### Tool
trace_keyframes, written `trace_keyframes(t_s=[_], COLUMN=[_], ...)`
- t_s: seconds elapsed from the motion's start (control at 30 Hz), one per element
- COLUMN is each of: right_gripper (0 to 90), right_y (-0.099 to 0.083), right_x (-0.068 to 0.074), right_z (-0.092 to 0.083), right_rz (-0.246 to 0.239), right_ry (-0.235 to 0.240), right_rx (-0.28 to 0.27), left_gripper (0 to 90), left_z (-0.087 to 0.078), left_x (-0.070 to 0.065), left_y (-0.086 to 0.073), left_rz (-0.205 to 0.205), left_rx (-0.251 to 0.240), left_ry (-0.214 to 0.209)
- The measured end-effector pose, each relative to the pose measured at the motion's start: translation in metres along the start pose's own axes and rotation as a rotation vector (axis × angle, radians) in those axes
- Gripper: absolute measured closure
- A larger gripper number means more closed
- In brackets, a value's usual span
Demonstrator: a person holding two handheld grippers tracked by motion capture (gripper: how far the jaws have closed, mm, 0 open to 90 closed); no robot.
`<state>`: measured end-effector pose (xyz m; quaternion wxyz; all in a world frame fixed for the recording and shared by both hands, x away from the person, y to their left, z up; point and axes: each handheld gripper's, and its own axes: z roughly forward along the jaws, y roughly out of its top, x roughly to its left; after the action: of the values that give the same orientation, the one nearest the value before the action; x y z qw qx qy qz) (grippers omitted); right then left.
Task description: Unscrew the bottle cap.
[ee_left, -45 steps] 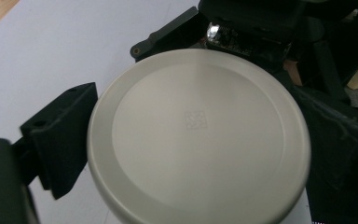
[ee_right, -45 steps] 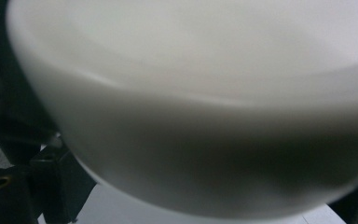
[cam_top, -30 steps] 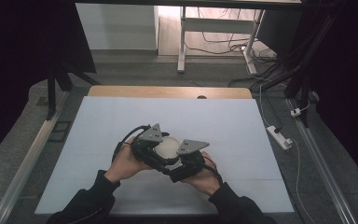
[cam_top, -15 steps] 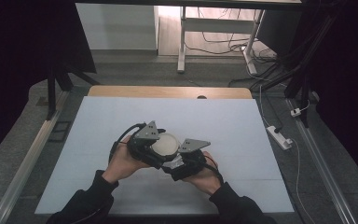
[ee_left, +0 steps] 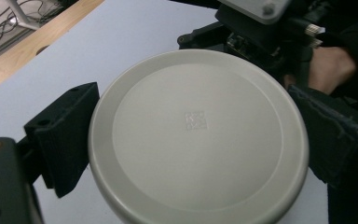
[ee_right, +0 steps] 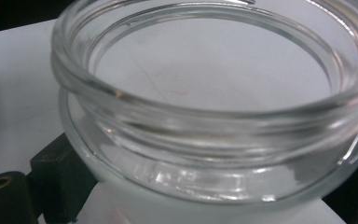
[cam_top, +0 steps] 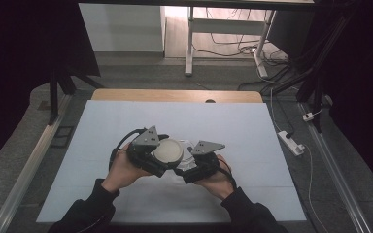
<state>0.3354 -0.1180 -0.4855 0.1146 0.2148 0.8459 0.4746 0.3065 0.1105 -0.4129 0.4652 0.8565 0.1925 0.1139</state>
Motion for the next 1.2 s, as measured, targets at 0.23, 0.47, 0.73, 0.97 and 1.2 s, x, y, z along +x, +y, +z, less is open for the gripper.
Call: trace_keyframes(t_s=[0.23,0.47,0.73,0.97,1.2], right_gripper=[6.7,6.8,6.8,6.8,6.8], right_y=[0.001,0.002,0.006,0.01,0.011], right_x=[-0.006,-0.01,-0.015,-0.017,-0.02], right_z=[-0.004,-0.006,-0.009,-0.007,-0.001], right_rz=[0.009,0.012,0.018,0.019,0.021], right_ry=[-0.017,-0.031,-0.039,-0.04,-0.043], right_rx=[-0.011,-0.018,-0.034,-0.038,-0.031], left_gripper=[8.3,8.3,8.3,8.3,8.3], left_z=[-0.005,-0.011,-0.012,-0.012,-0.007], left_x=[-0.005,-0.011,-0.018,-0.025,-0.033], left_y=[-0.003,-0.007,-0.013,-0.019,-0.023], left_rz=[0.014,0.003,-0.001,-0.003,0.019], left_rx=[-0.003,-0.023,-0.027,-0.029,-0.025], left_ry=[-0.007,-0.027,-0.047,-0.06,-0.076])
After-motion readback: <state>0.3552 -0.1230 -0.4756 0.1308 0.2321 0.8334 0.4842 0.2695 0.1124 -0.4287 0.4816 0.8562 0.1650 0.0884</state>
